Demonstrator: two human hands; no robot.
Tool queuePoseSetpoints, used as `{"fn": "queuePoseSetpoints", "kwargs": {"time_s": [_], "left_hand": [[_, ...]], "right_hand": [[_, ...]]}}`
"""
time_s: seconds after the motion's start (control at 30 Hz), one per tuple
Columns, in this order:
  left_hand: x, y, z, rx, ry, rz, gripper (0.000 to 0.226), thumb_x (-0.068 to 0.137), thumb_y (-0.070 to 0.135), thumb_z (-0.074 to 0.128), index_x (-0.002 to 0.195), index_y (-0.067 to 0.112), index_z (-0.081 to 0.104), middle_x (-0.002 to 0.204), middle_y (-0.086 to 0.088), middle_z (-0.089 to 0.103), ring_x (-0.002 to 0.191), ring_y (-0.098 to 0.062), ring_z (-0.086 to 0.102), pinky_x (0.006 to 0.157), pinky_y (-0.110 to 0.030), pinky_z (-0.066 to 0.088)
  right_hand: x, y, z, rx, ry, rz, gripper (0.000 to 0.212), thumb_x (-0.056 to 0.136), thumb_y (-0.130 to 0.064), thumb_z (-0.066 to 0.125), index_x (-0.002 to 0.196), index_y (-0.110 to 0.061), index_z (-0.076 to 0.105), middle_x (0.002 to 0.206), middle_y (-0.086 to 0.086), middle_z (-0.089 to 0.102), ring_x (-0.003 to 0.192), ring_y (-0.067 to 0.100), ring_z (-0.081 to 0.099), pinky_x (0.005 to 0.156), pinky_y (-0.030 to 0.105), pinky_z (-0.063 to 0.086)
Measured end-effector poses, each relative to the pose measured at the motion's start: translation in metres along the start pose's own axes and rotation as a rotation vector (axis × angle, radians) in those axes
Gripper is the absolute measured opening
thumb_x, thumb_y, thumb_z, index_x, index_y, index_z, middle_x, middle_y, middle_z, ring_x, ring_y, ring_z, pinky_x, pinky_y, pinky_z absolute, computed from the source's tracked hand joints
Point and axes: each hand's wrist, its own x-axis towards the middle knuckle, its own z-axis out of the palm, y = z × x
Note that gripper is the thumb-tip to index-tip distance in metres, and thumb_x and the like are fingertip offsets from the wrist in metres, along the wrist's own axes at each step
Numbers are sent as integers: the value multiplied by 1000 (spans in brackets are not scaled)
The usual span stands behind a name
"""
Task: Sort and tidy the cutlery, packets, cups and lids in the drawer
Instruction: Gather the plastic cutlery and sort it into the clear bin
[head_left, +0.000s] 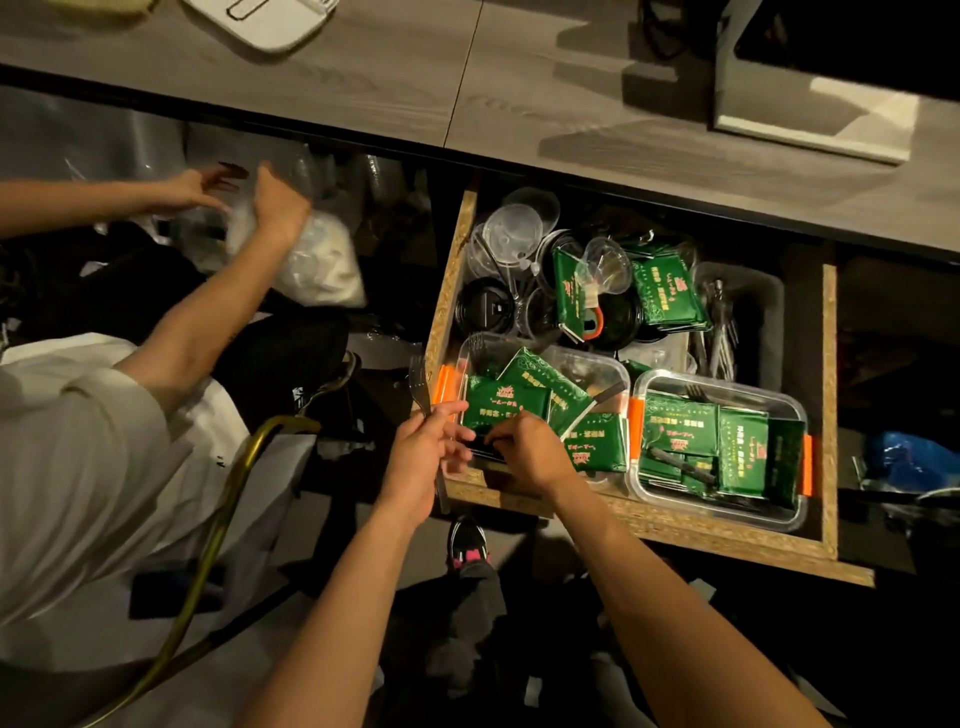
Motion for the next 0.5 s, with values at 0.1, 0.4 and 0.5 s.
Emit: {"fn": "queuePoseSetpoints", "kwargs": {"time_s": [0.1,0.4,0.5], "left_hand": [[1,4,9,14,-29,32,28,105,24,45,119,10,65,106,-10,72,91,-19,72,78,-30,58],[5,33,54,220,-90,130,23,104,23,49,93,29,68,98,11,70,97,-4,64,88,-22,47],[2,49,55,136,-197,88,27,106,23,42,97,15,67,74,-1,68,58,-13,63,57,-25,50]], "right_hand": [[-14,-1,-20,132,162,32,19,95,-15,62,109,-15,74,102,5,59,94,19,59,83,20,42],[-32,-55,-99,1017,486,19,18,92,-4,64,96,-17,76,86,0,75,78,12,68,72,29,58],[-15,-59,-107,1089,483,55,16,92,-3,64,104,-2,74,95,12,75,82,16,70,70,27,56]]}}
